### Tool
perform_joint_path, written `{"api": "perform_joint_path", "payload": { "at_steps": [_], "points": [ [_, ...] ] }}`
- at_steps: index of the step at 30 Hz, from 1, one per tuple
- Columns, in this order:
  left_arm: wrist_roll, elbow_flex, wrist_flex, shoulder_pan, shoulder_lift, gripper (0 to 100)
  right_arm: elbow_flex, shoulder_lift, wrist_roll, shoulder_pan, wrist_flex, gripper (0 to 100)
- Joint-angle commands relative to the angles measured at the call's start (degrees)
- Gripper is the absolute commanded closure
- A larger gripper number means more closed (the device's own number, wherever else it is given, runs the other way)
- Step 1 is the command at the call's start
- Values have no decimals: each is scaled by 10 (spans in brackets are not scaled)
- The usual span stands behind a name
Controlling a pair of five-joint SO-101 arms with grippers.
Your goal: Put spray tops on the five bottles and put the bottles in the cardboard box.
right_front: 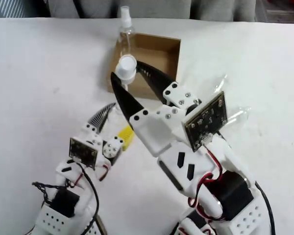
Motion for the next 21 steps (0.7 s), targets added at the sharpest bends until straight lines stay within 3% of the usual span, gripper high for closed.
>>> {"api": "perform_joint_path", "payload": {
  "at_steps": [1, 21],
  "points": [
    [5, -2, -17, -7, -13, 980, -28, 4, 7, 3, -13, 981],
    [5, -2, -17, -7, -13, 980, 35, 41, 2, 0, 51, 981]
  ]
}}
